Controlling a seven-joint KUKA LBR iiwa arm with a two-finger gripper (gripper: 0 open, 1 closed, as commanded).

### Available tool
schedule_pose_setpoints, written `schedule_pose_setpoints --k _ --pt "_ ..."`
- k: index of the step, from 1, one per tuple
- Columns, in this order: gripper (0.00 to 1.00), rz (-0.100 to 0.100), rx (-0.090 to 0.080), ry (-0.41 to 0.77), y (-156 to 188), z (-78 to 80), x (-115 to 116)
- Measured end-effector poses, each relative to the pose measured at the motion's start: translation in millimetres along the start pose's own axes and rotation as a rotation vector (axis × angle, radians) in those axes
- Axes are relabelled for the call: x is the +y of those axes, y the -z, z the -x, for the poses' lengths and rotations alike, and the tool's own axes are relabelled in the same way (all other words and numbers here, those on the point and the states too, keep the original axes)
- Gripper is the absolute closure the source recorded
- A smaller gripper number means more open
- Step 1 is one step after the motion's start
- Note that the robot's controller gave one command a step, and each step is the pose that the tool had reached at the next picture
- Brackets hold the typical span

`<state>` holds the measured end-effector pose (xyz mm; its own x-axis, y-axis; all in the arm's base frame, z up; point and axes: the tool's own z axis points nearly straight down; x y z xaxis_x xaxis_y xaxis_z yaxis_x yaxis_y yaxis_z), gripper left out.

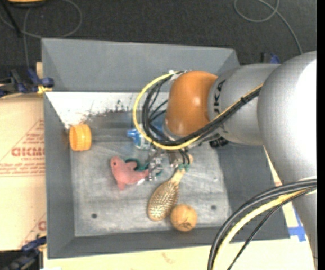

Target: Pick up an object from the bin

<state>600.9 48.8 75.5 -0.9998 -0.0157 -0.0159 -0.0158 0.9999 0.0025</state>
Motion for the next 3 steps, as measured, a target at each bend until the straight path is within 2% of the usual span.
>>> schedule_pose_setpoints --k 1,2,3 --pt "1.0 -0.001 0.012 -0.031 66.3 -0.2 6.9" --pt "1.0 -0.001 0.012 -0.032 66.3 -0.2 6.9" --pt "1.0 -0.004 0.012 -0.007 156.9 6.8 5.4"
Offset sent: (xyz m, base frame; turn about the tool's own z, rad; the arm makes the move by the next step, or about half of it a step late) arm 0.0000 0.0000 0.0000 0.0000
